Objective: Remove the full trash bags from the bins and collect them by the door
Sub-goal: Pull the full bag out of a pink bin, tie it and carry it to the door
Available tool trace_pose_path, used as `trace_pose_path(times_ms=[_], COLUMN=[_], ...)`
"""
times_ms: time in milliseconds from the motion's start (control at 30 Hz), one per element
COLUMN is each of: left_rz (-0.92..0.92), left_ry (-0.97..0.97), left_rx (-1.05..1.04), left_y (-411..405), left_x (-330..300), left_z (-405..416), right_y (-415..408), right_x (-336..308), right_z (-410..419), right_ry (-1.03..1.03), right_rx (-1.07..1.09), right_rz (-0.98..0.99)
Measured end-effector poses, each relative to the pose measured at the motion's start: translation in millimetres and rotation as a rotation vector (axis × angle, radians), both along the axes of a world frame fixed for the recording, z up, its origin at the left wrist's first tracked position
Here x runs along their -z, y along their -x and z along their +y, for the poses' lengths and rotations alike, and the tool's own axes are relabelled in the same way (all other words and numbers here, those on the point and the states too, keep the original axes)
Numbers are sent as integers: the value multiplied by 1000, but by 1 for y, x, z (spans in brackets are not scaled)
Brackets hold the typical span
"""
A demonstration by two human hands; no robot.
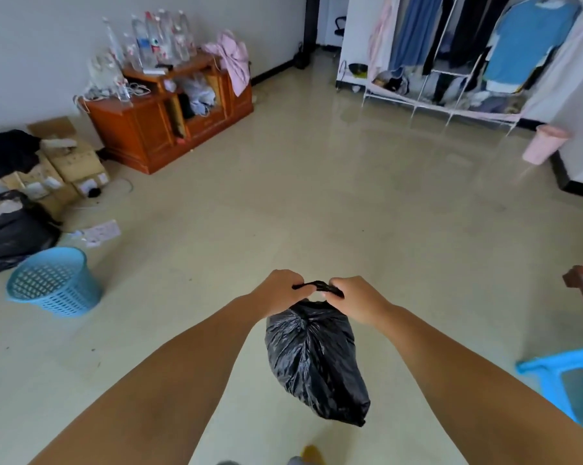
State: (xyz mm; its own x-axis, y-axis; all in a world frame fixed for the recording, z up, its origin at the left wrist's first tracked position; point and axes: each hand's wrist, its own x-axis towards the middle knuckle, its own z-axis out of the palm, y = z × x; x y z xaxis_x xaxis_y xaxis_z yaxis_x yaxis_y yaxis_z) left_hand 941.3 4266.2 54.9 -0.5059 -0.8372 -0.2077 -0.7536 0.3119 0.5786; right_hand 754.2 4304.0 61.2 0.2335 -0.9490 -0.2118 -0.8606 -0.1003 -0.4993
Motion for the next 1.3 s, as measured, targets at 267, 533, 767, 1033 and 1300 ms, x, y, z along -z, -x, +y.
trace_pose_path(times_ms=[267, 533, 767, 1033, 1300], left_rz=[18, -33, -58, -54, 1], left_ry=[-52, -44, -41, -31, -52], left_rx=[-61, 33, 91, 88, 6], left_y=[24, 30, 49, 111, 188], left_x=[7, 5, 3, 13, 2], left_z=[-159, -371, -542, -735, -912], right_y=[25, 28, 42, 105, 191], right_x=[8, 19, 14, 24, 7], right_z=[-177, -373, -526, -719, -917], right_ry=[-30, -22, -37, -32, -48], right_rx=[-24, 90, 169, 122, -1], right_rz=[34, -5, -64, -79, -31])
